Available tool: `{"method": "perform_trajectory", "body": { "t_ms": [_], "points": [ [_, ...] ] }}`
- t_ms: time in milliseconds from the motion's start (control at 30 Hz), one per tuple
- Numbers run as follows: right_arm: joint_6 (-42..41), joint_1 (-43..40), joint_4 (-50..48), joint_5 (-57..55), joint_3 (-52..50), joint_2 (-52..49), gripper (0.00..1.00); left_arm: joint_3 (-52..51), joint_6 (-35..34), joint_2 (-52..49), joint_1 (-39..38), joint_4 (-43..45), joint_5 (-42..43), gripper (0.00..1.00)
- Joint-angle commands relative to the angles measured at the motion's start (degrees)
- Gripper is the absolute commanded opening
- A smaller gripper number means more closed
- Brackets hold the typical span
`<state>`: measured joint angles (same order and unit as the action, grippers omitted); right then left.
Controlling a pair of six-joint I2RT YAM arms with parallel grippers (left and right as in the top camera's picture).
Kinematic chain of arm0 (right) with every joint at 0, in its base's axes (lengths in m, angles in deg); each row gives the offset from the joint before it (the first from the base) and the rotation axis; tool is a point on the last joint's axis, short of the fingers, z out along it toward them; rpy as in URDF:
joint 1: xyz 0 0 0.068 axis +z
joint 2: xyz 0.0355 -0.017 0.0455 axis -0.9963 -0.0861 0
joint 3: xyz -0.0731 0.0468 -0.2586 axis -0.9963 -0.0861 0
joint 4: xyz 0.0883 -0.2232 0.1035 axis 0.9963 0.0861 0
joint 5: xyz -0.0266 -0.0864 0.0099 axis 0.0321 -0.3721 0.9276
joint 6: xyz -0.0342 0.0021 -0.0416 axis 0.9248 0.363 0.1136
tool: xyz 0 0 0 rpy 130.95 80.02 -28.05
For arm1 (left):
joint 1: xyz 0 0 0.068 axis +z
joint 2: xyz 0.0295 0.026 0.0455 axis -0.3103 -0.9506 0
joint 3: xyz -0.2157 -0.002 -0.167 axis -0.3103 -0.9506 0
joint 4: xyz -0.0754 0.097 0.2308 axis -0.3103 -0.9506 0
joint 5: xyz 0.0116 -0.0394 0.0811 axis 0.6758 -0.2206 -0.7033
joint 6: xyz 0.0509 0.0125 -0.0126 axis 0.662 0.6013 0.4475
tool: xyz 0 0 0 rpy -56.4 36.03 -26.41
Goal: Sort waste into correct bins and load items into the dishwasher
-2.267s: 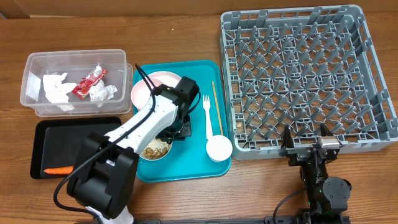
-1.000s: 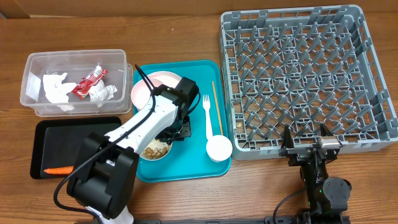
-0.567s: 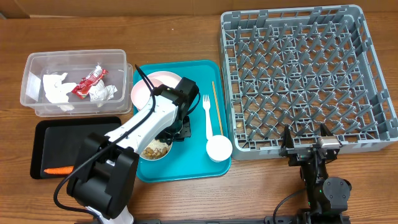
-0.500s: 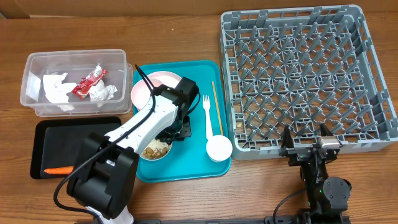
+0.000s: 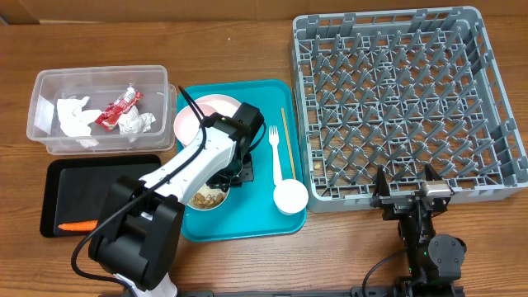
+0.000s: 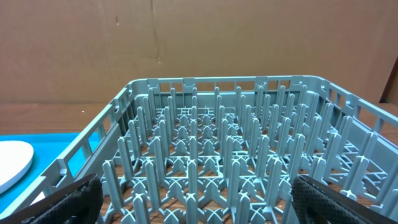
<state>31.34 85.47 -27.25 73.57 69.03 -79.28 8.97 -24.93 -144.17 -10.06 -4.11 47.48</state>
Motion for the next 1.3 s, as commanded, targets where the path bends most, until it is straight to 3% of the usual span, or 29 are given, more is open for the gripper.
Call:
{"method": "perform_trajectory", "body": {
  "t_ms": [0, 233, 667, 800, 867, 1267],
  "points": [
    [0.07, -0.20, -0.44, 0.13, -0.61, 0.61, 1.00, -0.50, -0.33, -0.44, -0.07, 0.17, 0.11, 0.04],
    [0.07, -0.20, -0.44, 0.13, -0.61, 0.61, 1.00, 1.20, -0.13, -0.26, 0.00, -3.69, 0.11, 0.04],
    [0.07, -0.20, -0.44, 0.13, -0.61, 0.61, 1.00, 16.04, 3.30, -0.15, 0.42, -17.59, -0.09, 0.04],
    [0.09, -0.20, -0.44, 0.13, -0.61, 0.61, 1.00, 17.70, 9.84, -0.15, 0.57, -20.37, -0.31, 0.04],
    [0.07, -0.20, -0.44, 0.13, -0.61, 0.61, 1.00, 18.53, 9.92, -0.15, 0.87, -21.99, -1.75, 0.04],
    [0.07, -0.20, -0.44, 0.13, -0.61, 0.61, 1.00, 19.43, 11.93, 6.08, 5.09, -20.65, -3.10, 0.04]
  ]
}}
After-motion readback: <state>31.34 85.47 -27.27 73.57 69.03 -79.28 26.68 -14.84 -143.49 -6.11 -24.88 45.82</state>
